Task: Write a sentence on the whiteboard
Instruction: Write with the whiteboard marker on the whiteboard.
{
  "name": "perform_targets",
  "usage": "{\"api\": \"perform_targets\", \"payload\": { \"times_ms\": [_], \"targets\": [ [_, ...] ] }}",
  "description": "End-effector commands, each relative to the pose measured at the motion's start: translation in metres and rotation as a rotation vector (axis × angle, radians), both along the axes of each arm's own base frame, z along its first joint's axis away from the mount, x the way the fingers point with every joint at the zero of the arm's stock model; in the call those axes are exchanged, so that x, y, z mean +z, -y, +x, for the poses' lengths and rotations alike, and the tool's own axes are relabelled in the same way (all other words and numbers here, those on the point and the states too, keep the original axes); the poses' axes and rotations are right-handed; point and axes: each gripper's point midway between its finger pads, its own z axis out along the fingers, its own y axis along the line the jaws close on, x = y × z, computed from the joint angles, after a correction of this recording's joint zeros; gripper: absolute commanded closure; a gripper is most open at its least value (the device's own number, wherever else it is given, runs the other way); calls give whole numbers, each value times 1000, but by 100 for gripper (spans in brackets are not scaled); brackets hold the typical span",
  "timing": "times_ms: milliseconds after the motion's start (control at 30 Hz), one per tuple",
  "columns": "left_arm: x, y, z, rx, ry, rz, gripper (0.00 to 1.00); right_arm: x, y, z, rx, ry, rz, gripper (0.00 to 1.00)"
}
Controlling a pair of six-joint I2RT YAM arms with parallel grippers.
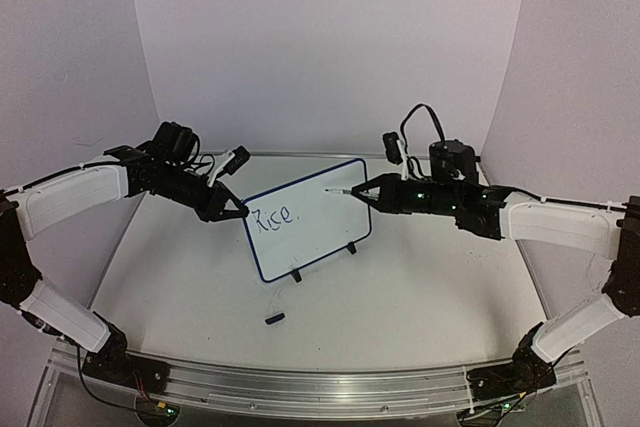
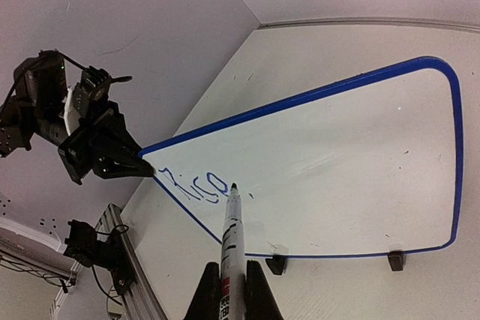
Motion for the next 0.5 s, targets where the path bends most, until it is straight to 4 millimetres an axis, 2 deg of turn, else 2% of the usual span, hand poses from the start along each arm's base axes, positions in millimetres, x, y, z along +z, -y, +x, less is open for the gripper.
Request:
{"api": "perform_targets", "payload": {
  "times_ms": [0,467],
  "targets": [
    [4,2,-7,-19,-5,-4,100,0,-9,1,83,12,18,100],
    [0,3,-6,-19,-14,2,100,-13,-29,21,160,-39,83,100]
  ]
}}
